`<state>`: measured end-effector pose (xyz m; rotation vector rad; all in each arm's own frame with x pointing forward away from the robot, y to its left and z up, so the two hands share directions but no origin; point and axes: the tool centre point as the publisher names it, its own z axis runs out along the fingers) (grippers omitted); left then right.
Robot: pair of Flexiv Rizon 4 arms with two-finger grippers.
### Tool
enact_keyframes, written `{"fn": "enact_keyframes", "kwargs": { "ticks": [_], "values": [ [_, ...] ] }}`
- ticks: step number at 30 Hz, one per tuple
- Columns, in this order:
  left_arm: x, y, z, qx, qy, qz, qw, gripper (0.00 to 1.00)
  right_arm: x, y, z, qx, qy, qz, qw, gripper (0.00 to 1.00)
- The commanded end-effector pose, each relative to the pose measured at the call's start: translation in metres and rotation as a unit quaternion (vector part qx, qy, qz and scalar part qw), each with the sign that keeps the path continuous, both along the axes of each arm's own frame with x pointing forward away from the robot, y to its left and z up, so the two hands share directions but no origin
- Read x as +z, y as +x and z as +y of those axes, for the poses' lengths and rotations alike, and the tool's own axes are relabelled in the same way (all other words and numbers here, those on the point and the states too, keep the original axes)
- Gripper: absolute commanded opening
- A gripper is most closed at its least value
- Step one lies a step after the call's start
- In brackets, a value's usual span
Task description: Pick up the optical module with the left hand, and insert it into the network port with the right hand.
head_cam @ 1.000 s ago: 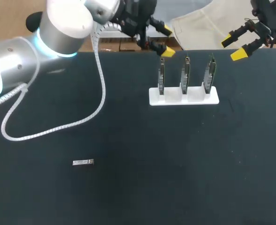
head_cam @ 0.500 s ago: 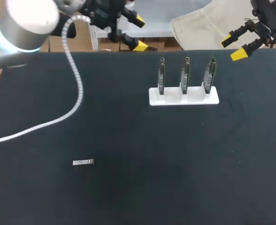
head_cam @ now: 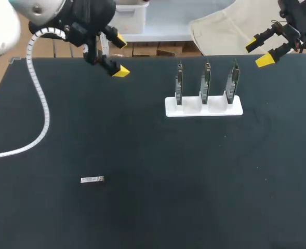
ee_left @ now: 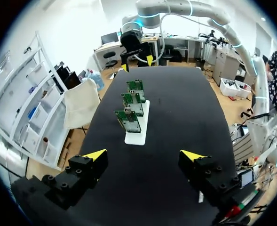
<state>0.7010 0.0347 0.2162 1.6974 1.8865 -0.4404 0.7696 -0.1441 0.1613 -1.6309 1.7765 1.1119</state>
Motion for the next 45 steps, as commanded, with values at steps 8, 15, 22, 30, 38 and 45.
{"fn": "enact_keyframes", "kwargs": {
  "ticks": [8, 15, 22, 30, 38, 45],
  "values": [
    [0.005, -0.023, 0.007, 0.062, -0.02, -0.086, 0.994, 1.0, 0.0, -0.001, 0.0, -0.001, 0.0, -0.001, 1.0, 1.0],
    [0.005, -0.023, 0.007, 0.062, -0.02, -0.086, 0.994, 1.0, 0.0, -0.001, 0.0, -0.001, 0.0, -0.001, 1.0, 1.0],
    [-0.003, -0.023, 0.004, 0.048, 0.0, -0.061, 0.997, 1.0, 0.0, -0.001, 0.0, -0.001, 0.0, -0.001, 1.0, 1.0],
    [-0.026, -0.046, 0.051, 0.091, 0.065, -0.033, 0.993, 1.0, 0.0, -0.001, 0.0, -0.001, 0.0, -0.001, 1.0, 1.0],
    [-0.056, -0.101, 0.066, 0.041, 0.097, -0.027, 0.994, 1.0, 0.0, -0.001, 0.0, -0.001, 0.0, -0.001, 1.0, 1.0],
    [-0.076, -0.124, 0.086, 0.059, 0.152, 0.021, 0.986, 1.0, 0.0, -0.001, 0.0, -0.001, 0.0, -0.001, 1.0, 1.0]
  ]
}}
